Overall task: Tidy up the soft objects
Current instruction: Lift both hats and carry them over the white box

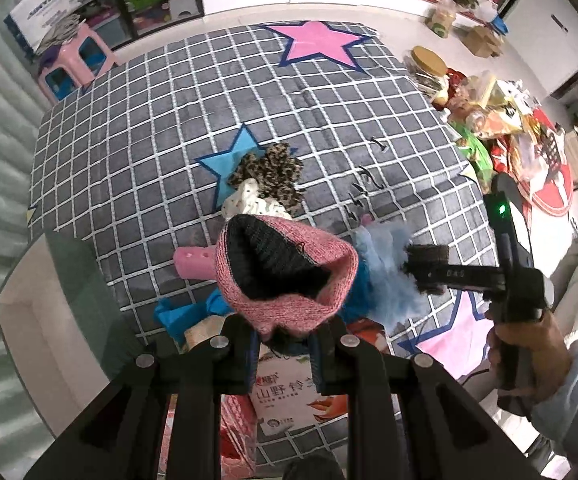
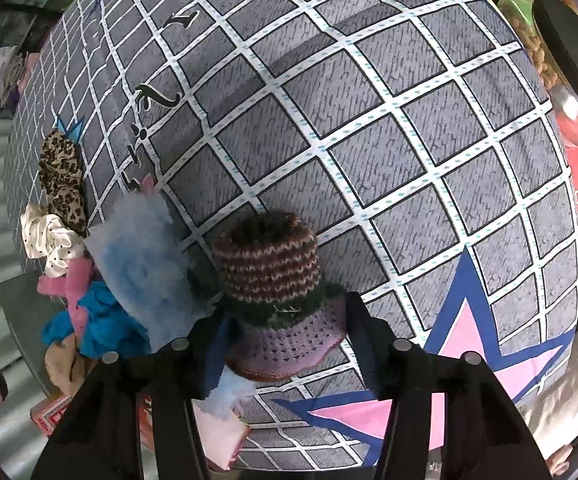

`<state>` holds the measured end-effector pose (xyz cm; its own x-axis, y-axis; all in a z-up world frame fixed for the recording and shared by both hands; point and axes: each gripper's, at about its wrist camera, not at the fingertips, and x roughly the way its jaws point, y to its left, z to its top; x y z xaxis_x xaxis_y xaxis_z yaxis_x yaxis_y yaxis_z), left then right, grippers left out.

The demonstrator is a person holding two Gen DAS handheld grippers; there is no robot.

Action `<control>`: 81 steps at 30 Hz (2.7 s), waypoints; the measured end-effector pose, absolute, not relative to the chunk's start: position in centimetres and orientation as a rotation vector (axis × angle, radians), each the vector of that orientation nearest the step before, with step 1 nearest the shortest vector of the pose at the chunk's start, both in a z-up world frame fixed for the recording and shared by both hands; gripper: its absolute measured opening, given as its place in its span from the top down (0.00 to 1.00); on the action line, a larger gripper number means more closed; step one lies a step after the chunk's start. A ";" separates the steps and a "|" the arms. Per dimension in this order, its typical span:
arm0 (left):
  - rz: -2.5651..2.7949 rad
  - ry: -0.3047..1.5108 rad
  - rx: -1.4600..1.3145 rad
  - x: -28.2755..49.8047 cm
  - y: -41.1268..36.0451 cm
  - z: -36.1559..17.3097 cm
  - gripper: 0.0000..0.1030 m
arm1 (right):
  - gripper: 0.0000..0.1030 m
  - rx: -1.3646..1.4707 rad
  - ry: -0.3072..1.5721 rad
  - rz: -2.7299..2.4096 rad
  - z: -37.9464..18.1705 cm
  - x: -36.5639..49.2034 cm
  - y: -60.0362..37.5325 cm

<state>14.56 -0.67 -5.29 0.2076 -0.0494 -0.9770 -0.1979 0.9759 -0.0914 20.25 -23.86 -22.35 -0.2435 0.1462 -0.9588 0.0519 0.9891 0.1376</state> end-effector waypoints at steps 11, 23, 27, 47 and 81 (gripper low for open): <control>-0.002 1.348 -0.170 12.5 -3.6 -4.6 0.78 | 0.55 0.207 1.715 0.084 -16.3 18.7 -27.8; -0.125 1.307 -0.155 6.2 -4.6 -3.6 0.78 | 0.55 0.230 1.688 0.154 -12.7 11.5 -24.5; -0.158 1.303 -0.141 4.1 -4.8 -3.7 0.78 | 0.55 0.223 1.698 0.160 -12.2 8.5 -23.4; 0.248 1.189 -0.388 -7.5 -1.6 -1.6 0.78 | 0.55 -0.121 1.740 0.578 -10.1 1.0 -15.3; 0.477 1.195 -0.514 -16.3 19.7 -4.4 0.78 | 0.55 -0.218 1.620 0.862 -7.7 -4.0 7.4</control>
<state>-16.26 19.74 -4.35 0.2962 0.0777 -0.9520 -0.5995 0.7911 -0.1219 -3.99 7.41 -7.74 -0.2561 0.3170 -0.9132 -0.5801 0.7053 0.4075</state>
